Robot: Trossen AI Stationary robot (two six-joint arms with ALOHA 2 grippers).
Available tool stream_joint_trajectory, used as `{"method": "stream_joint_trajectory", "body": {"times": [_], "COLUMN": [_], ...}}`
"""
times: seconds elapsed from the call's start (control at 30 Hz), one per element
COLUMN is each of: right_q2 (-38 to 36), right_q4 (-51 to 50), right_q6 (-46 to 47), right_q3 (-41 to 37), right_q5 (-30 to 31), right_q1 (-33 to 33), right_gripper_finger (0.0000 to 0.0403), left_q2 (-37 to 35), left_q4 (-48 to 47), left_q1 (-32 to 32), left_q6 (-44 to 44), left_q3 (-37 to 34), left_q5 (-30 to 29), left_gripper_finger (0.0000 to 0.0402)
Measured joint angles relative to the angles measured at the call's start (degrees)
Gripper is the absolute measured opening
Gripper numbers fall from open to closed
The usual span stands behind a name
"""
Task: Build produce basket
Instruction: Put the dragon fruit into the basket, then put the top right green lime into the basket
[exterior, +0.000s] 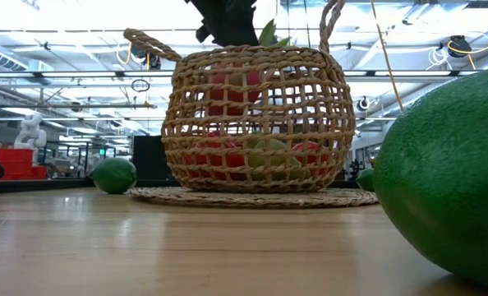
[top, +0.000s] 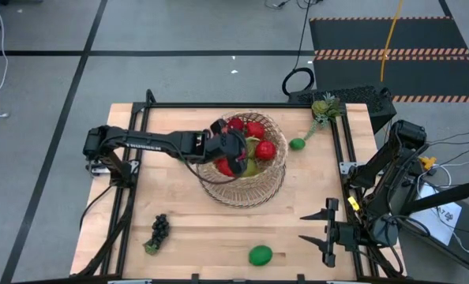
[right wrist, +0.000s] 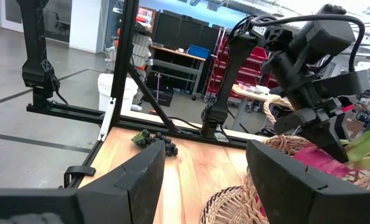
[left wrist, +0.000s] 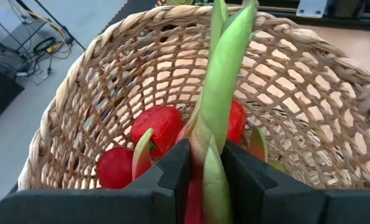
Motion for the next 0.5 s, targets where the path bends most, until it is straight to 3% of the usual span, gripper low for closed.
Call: {"method": "stream_joint_trajectory", "body": {"times": [0.13, 0.37, 0.5], "right_q2": [0.00, 0.00, 0.00], "right_q4": [0.00, 0.02, 0.02], "right_q6": [-0.05, -0.17, -0.20], "right_q3": [0.00, 0.00, 0.00], "right_q5": [0.00, 0.04, 0.04], "right_q1": [0.00, -0.41, -1.21], "right_gripper_finger": [0.0220, 0.0220, 0.0220], "left_q2": [0.00, 0.00, 0.00], "left_q4": [-0.73, -0.58, -0.57], "left_q1": [0.07, -0.89, -1.99], "left_q6": [-0.67, -0.84, -0.93], "left_q3": [0.00, 0.01, 0.02], "left_q5": [-0.14, -0.20, -0.22], "left_gripper_finger": [0.0112, 0.0225, 0.0268]}}
